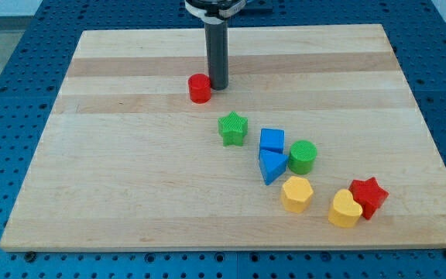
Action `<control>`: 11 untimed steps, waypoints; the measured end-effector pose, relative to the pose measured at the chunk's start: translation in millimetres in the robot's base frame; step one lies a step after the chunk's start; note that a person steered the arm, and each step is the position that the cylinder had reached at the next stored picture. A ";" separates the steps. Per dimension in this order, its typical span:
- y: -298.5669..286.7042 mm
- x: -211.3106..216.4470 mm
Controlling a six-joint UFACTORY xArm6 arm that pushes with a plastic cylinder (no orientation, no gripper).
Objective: Keep green star on top left to blue cube
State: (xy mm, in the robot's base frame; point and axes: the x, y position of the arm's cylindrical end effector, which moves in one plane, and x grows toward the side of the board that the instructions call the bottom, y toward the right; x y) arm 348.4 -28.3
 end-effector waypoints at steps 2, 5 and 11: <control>-6.5 4.8; -79.9 103.5; 31.9 133.0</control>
